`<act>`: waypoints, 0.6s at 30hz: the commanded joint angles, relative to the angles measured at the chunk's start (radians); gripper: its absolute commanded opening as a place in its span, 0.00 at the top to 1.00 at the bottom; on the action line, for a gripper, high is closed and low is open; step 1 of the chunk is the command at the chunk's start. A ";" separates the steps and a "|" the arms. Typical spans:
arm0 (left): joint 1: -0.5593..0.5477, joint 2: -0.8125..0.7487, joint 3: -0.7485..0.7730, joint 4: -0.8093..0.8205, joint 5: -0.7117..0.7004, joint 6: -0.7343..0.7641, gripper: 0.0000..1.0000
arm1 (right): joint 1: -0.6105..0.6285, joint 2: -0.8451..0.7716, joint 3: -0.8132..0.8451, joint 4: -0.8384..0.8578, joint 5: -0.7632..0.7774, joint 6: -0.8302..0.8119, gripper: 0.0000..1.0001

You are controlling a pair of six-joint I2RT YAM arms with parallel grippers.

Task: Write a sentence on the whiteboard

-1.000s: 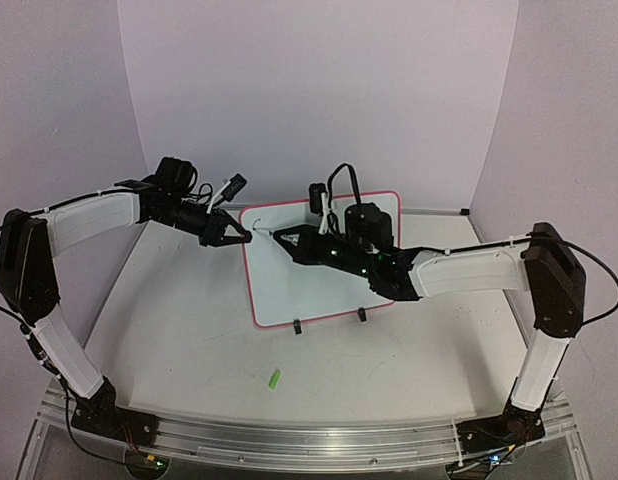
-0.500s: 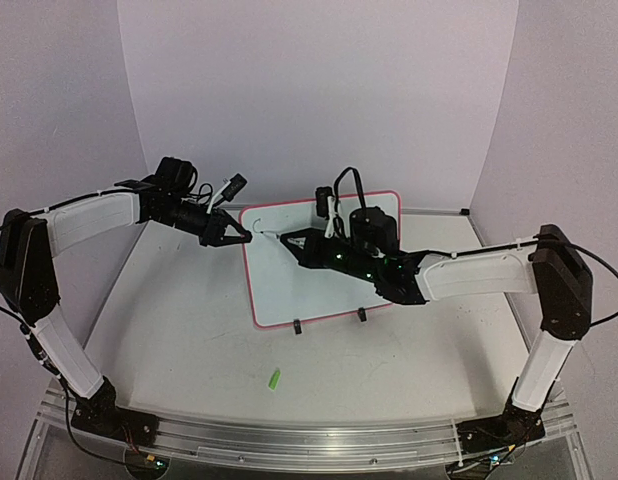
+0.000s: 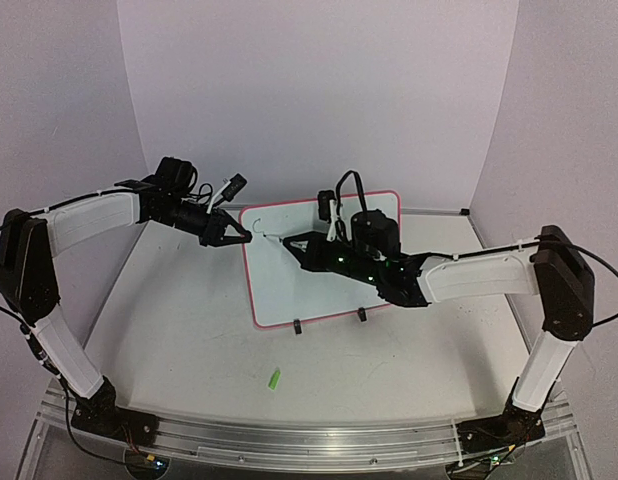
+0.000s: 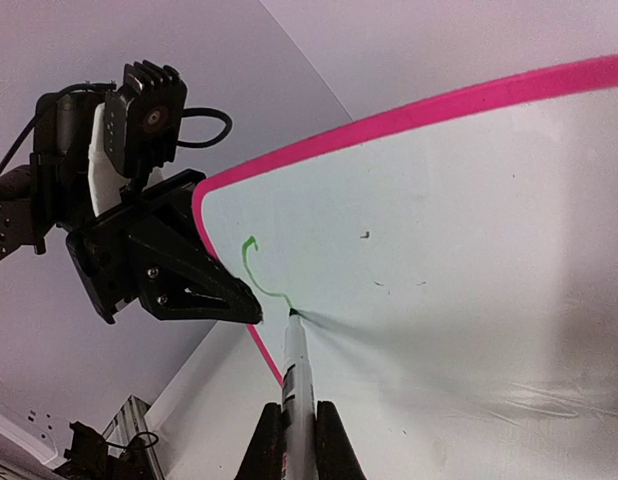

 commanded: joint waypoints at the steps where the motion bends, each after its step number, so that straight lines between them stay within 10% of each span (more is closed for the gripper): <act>1: 0.008 -0.039 0.001 0.003 -0.081 0.036 1.00 | -0.009 -0.019 -0.025 -0.036 0.044 0.008 1.00; 18: 0.008 -0.040 0.000 0.004 -0.080 0.035 1.00 | -0.008 0.036 0.038 -0.035 -0.004 0.007 1.00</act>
